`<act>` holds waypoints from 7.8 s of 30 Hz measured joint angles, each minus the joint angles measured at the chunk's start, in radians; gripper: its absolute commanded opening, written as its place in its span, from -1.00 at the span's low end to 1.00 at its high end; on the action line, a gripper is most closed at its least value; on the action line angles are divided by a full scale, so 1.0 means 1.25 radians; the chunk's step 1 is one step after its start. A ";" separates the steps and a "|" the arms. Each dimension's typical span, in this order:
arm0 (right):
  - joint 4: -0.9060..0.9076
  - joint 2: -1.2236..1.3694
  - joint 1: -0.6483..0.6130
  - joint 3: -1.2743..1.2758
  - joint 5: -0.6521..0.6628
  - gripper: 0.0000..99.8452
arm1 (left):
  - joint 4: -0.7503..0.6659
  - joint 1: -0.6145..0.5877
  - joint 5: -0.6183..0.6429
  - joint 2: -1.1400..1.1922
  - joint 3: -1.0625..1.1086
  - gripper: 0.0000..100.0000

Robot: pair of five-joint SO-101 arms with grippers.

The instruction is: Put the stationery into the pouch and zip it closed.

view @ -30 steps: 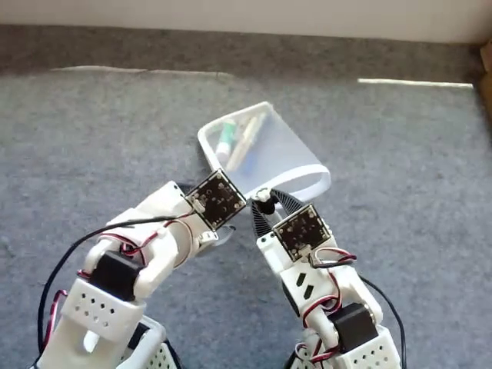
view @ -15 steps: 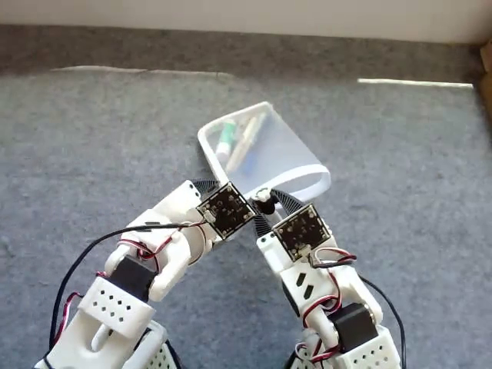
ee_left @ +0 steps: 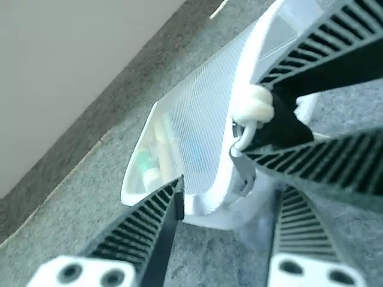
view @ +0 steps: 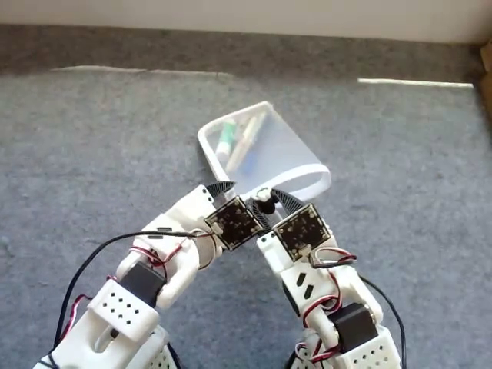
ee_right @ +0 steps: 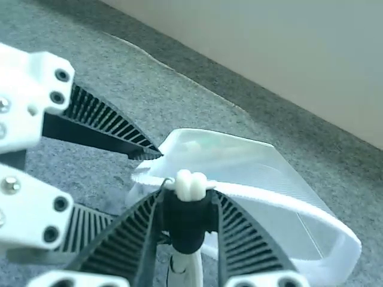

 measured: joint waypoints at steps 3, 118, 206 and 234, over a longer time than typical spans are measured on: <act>0.000 0.000 0.000 0.000 0.000 -0.93 | -0.026 -0.001 0.000 0.000 0.029 -0.55; -0.221 0.000 0.356 0.001 0.005 -0.92 | 0.161 -0.250 0.115 -0.549 0.133 -0.88; 0.366 -0.086 0.393 -0.006 0.001 -0.98 | 0.685 -0.495 0.266 -0.555 -0.137 -0.99; 0.426 -0.077 0.392 0.180 0.001 -0.98 | 0.598 -0.550 0.263 -0.547 0.271 -0.99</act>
